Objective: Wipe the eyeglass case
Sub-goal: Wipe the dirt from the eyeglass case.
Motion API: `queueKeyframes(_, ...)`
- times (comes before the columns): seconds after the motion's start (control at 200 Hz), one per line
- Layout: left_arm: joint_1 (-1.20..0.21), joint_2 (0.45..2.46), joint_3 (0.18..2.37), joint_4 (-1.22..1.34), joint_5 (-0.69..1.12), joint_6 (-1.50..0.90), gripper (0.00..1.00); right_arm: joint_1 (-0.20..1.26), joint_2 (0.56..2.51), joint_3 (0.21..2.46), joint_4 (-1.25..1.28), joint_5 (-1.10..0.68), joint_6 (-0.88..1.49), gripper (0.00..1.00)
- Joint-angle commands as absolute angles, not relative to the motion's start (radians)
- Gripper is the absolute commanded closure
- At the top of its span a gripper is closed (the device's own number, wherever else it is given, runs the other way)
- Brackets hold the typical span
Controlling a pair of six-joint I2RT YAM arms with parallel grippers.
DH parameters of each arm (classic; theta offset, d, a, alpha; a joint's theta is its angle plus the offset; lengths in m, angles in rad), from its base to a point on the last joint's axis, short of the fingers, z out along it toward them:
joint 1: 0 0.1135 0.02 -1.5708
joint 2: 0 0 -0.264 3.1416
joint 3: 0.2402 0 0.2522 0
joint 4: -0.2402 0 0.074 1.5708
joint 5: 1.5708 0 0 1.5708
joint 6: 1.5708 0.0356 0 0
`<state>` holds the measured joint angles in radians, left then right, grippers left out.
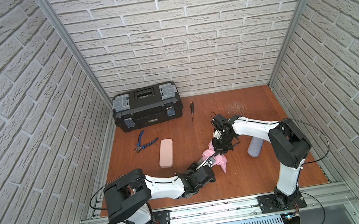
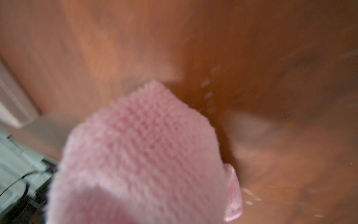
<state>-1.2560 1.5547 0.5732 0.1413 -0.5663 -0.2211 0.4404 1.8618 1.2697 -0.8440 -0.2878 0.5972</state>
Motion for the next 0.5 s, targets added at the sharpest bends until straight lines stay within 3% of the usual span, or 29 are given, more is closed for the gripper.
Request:
queueKeyframes(0.0,-1.305,1.594,0.62,0.128,-0.66,-0.214,0.46,0.428,1.866,1.452,-1.008,0.107,0.442,0.98)
queueKeyframes(0.07,-1.34,1.63,0.652,0.085,-0.719,-0.197,0.45,0.48,1.898,1.605,-1.094,0.137,0.384,0.98)
queueKeyframes(0.23,-1.385,1.715,0.728,-0.013,-0.847,-0.185,0.44,0.642,2.05,1.808,-1.194,-0.038,0.351,0.98)
queueKeyframes(0.36,-1.391,1.743,0.763,-0.099,-0.9,-0.231,0.44,0.68,2.029,1.709,-1.032,-0.334,0.464,0.98)
queueKeyframes(0.495,-1.391,1.732,0.752,-0.126,-0.901,-0.283,0.45,0.633,1.985,1.515,-0.879,-0.454,0.543,0.98)
